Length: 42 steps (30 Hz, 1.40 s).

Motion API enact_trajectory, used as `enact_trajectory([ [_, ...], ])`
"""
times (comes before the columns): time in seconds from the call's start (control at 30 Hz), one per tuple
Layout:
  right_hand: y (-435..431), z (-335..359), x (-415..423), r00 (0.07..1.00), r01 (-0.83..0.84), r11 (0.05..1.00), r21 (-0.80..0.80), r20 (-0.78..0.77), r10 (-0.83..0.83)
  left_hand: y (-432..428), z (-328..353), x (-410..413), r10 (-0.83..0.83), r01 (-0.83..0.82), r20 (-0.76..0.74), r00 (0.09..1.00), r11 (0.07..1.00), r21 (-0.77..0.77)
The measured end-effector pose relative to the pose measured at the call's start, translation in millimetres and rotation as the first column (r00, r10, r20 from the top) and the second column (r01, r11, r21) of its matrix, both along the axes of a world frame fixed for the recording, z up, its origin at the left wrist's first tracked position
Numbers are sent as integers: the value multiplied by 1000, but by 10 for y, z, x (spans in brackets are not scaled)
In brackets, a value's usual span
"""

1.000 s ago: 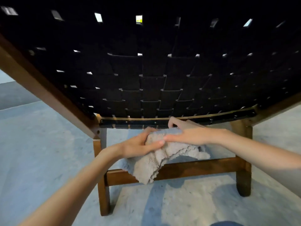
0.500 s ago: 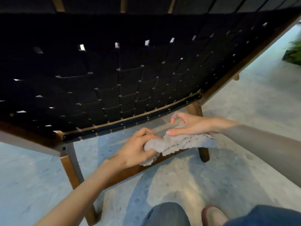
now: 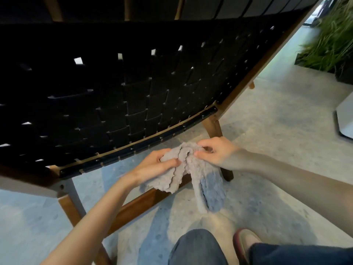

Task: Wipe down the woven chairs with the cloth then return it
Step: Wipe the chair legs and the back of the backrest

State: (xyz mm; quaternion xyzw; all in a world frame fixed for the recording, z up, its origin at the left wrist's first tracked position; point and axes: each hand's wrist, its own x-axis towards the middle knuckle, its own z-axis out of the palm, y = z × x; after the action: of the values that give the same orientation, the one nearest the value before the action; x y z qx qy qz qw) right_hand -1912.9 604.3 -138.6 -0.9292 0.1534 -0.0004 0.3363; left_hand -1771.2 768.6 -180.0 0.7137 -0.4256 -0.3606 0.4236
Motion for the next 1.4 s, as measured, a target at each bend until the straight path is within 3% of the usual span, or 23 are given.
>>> enact_trajectory([
  [0.13,-47,-37,18,998,31,990,138,-58,-23,-5,82,37,-5,5,-5,1000,998,61],
  [0.2,-90,-74,40,994,62,965,255,-102,-37,-9,34,51,82,-95,133,988,991,92],
  [0.23,-117,-103,45,990,103,940,325,-129,-64,-16,-38,44,188,-219,304,934,973,69],
  [0.3,-164,-167,37,978,187,877,442,-163,-126,-5,-131,-93,499,-496,571,653,850,-176],
  [0.33,-176,-197,31,974,216,847,486,-165,-153,-1,-168,-183,608,-543,554,570,784,-301],
  [0.37,-193,-231,32,971,238,818,523,-160,-180,-4,-206,-266,644,-556,456,614,763,-330],
  [0.43,-223,-278,24,965,264,774,576,-155,-214,-45,-235,-411,491,-483,29,871,865,-138],
  [0.5,-256,-303,23,968,250,780,574,-147,-202,-96,-232,-516,339,-353,-319,885,936,17],
  [0.53,-271,-311,15,972,235,793,562,-143,-187,-141,-274,-541,337,-353,-359,870,935,24],
  [0.67,-335,-373,-65,983,178,898,401,-108,-147,-341,-471,-548,571,-578,-84,816,809,-108],
  [0.77,-390,-447,-142,985,173,921,350,-65,-160,-421,-505,-579,467,-463,-43,883,855,-233],
  [0.87,-459,-487,-208,983,180,920,348,-90,-158,-468,-555,-617,401,-385,33,915,895,-225],
  [0.93,-543,-514,-229,963,270,881,390,-115,-244,-476,-567,-611,424,-426,-54,904,889,-168],
  [1.0,-631,-540,-251,917,394,773,498,-157,-367,-465,-554,-610,469,-508,-254,846,853,-117],
  [1.07,-697,-558,-257,877,461,680,570,-177,-446,-441,-511,-613,499,-567,-339,798,812,-140],
  [1.17,-743,-598,-249,865,484,723,493,-148,-479,-410,-450,-626,456,-564,-447,770,814,-141],
  [1.27,-706,-590,-224,910,401,821,406,-70,-410,-476,-470,-639,439,-463,-456,774,884,64],
  [1.33,-675,-576,-216,929,348,834,429,-34,-370,-552,-449,-695,489,-452,-439,754,871,196],
  [1.4,-684,-567,-214,942,297,818,493,-9,-337,-604,-446,-765,509,-457,-484,712,859,230],
])
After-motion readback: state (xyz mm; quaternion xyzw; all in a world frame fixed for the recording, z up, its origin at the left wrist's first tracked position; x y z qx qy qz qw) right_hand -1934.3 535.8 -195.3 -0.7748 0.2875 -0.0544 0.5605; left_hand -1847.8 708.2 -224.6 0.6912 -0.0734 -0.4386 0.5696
